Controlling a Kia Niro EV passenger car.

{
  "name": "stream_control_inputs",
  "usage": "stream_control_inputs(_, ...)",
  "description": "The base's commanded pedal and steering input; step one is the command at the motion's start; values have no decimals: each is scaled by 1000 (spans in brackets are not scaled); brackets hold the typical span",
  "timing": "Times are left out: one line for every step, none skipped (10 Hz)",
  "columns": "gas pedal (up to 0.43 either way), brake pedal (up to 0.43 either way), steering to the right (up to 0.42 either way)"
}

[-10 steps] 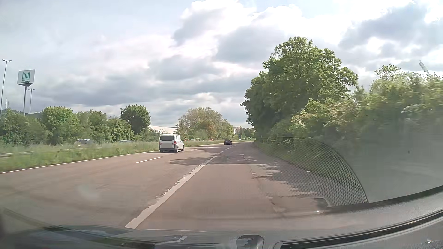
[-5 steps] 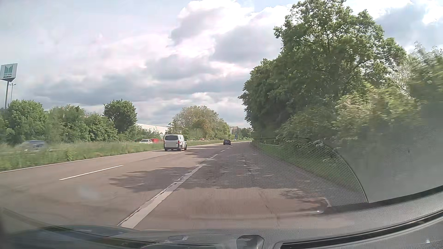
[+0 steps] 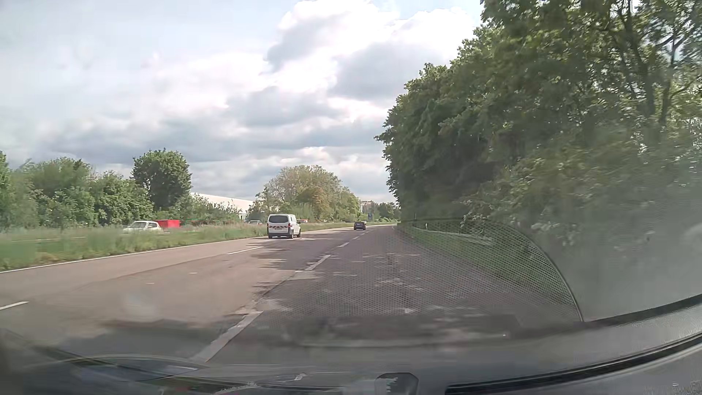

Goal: Follow the waypoints while adhering to traffic rules and regulations

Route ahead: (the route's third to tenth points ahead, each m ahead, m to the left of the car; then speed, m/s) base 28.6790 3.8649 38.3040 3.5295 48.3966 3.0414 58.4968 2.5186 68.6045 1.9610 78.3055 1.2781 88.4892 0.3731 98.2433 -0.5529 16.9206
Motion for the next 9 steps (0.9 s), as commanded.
stream_control_inputs(240, 0, 5)
stream_control_inputs(240, 0, 5)
stream_control_inputs(240, 0, 4)
stream_control_inputs(240, 0, 4)
stream_control_inputs(240, 0, 4)
stream_control_inputs(240, 0, 4)
stream_control_inputs(240, 0, 4)
stream_control_inputs(240, 0, 4)
stream_control_inputs(240, 0, 4)
